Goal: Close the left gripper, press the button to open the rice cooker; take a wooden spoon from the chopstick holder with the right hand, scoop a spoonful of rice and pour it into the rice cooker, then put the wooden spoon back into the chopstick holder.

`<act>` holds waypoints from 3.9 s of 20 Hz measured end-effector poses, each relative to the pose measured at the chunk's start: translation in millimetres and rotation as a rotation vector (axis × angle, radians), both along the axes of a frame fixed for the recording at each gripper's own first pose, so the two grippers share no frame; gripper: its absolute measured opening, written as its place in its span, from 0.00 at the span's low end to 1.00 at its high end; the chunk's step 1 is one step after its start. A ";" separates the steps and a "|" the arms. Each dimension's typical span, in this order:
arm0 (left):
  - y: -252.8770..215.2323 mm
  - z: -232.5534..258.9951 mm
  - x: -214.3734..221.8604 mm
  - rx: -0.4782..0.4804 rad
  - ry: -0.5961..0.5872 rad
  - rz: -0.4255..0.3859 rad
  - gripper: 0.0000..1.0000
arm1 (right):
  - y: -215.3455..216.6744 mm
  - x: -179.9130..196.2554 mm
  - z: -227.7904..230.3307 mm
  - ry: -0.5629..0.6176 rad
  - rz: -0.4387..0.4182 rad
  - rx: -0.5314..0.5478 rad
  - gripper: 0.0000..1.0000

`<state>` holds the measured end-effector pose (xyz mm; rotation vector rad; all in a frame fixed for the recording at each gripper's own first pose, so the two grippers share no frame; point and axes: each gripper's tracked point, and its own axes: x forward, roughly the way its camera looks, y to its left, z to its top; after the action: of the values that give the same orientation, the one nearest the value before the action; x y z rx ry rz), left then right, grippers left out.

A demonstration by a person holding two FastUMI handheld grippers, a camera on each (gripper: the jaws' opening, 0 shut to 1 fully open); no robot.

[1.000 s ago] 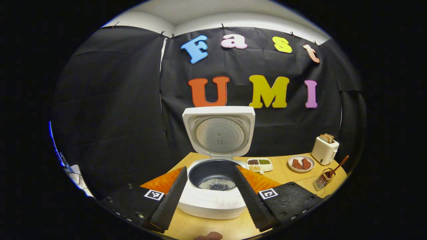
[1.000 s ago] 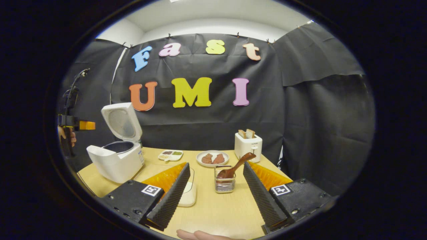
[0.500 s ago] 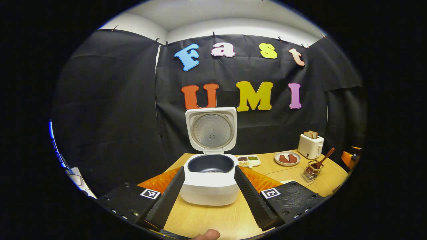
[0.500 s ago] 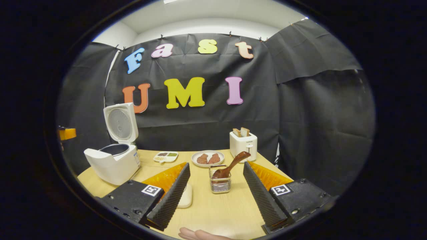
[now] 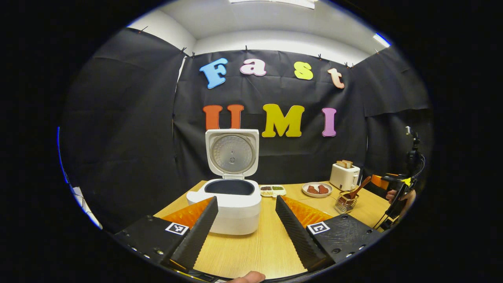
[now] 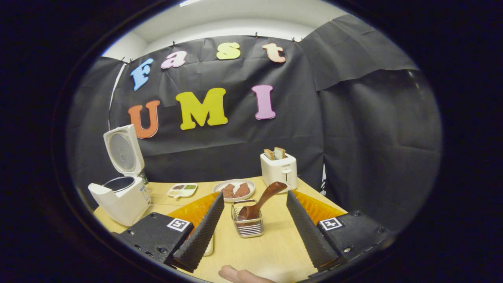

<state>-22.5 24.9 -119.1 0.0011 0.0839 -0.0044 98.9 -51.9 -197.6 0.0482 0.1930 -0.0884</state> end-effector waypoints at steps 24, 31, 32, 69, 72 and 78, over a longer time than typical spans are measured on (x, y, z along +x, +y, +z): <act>-25.9 -93.7 -17.5 -0.026 0.144 -0.091 0.94 | -25.9 127.4 -123.0 0.166 -0.005 0.104 1.00; -23.7 -95.9 -24.7 -0.060 0.155 -0.096 0.94 | -7.9 131.4 -94.5 0.073 0.072 0.105 0.25; -22.8 -94.8 -25.1 -0.061 0.152 -0.098 0.94 | -4.6 129.6 -91.3 0.076 0.074 0.086 0.23; 26.9 -41.3 -82.9 0.013 -0.013 0.001 0.93 | 181.8 72.5 -113.7 0.180 0.274 -0.098 0.22; 30.4 -35.5 -85.9 0.012 -0.024 0.005 0.93 | 182.8 71.2 -114.2 0.209 0.274 -0.054 0.22; 29.5 -25.4 -94.0 0.036 -0.046 0.004 0.93 | 202.4 62.7 -127.5 0.292 0.310 0.140 0.22</act>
<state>-116.5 54.4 -144.5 0.0371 0.0382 0.0012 161.5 150.5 -325.0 0.1442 0.4954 0.2286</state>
